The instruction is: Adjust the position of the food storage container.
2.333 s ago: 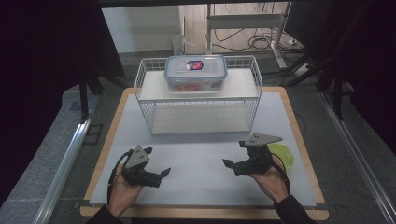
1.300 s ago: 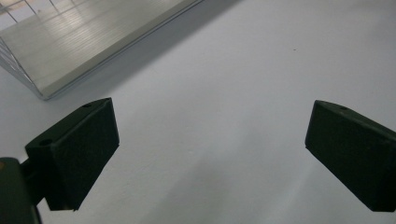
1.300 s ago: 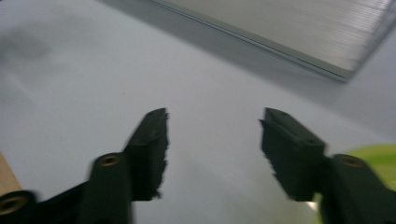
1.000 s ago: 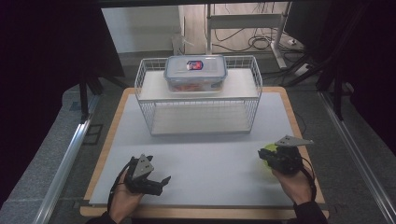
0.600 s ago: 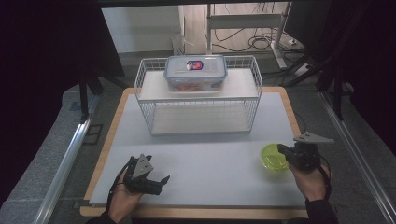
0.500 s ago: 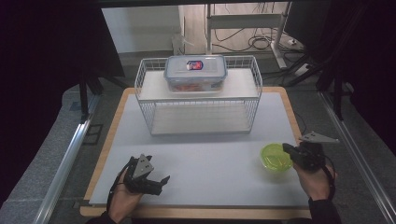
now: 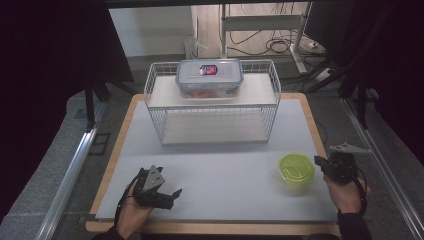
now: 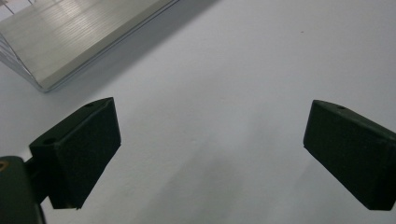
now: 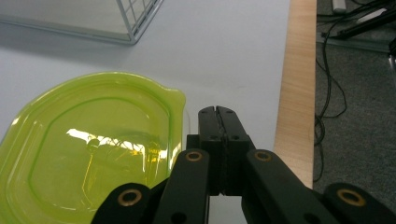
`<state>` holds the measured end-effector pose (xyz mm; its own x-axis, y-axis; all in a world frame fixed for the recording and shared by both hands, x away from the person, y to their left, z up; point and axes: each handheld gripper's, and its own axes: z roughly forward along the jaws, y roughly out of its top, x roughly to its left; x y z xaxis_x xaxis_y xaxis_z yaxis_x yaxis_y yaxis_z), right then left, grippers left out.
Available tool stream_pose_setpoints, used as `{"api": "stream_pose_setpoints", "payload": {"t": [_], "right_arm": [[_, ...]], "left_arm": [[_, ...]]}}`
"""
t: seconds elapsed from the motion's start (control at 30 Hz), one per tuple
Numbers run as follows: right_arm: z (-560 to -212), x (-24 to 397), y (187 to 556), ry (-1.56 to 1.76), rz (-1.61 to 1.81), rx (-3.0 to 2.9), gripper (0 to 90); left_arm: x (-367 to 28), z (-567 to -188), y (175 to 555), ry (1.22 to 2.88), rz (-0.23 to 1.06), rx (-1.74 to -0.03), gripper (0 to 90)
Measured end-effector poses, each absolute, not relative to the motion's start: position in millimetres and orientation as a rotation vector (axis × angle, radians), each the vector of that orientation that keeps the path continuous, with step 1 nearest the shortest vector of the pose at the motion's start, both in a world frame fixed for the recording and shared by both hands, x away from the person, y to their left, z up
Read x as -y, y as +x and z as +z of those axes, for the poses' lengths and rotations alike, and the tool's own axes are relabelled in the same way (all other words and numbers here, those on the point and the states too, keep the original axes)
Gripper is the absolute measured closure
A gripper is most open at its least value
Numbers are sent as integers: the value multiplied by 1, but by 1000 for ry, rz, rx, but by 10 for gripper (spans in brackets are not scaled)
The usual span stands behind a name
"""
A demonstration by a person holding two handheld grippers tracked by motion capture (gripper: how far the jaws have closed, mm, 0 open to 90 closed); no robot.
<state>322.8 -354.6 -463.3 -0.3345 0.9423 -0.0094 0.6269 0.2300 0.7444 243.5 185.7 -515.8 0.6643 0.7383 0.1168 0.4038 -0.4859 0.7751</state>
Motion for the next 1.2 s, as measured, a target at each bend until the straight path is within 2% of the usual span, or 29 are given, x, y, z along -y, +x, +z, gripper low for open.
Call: {"api": "stream_pose_setpoints", "payload": {"t": [0.83, 1.2], "right_arm": [[-473, 345, 314, 1466, 851, -2128, 899], [-473, 328, 310, 1452, 875, -2180, 899]], "left_arm": [[-183, -517, 243, 2156, 582, -865, 41], [-182, -518, 243, 2161, 581, -864, 42]]}}
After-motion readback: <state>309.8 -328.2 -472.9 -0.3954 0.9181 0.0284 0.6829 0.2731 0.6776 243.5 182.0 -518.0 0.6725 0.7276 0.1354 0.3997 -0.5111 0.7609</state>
